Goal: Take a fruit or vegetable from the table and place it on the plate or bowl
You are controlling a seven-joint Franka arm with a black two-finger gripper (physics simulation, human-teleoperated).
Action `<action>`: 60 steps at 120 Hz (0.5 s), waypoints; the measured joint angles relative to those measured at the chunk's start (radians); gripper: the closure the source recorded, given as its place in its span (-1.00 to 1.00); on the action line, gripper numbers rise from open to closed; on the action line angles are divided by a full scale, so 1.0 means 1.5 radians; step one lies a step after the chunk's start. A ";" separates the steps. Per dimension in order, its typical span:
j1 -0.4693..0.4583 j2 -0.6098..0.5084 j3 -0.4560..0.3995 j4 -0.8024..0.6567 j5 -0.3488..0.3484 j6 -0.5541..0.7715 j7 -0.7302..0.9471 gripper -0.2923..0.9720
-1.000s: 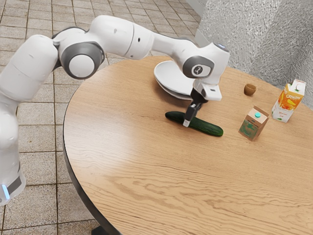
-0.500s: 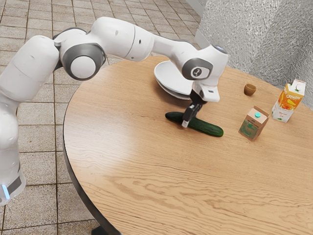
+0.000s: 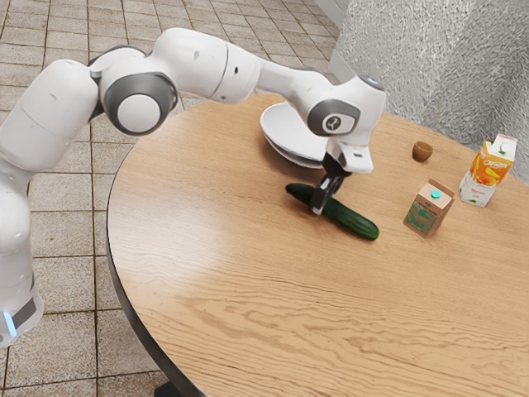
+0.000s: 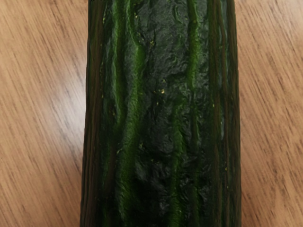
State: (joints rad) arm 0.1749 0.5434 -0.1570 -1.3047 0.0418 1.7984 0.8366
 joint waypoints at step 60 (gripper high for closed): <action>0.089 -0.167 0.003 -0.010 -0.008 -0.039 0.002 0.21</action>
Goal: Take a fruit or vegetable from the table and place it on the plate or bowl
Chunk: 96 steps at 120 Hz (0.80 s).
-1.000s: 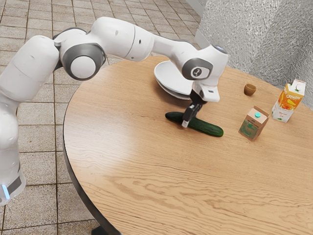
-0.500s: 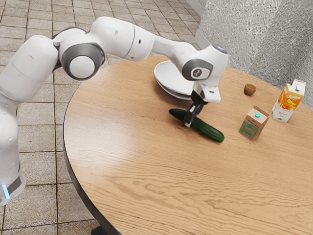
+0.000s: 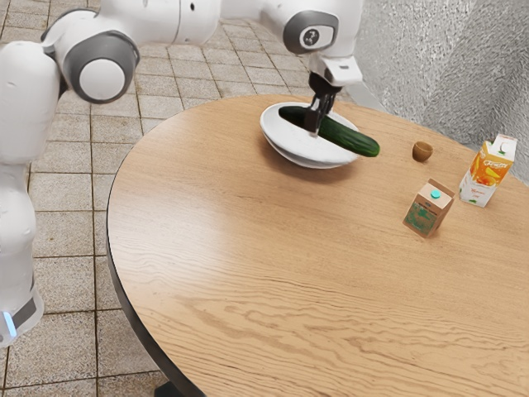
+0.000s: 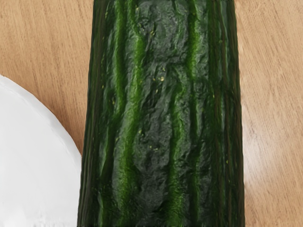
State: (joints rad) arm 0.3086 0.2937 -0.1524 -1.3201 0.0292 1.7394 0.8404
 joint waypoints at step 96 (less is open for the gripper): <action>0.062 0.082 0.061 0.127 -0.042 -0.020 0.046 -0.42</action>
State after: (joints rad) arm 0.4019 0.4165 -0.0613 -1.1295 -0.0342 1.7086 0.9095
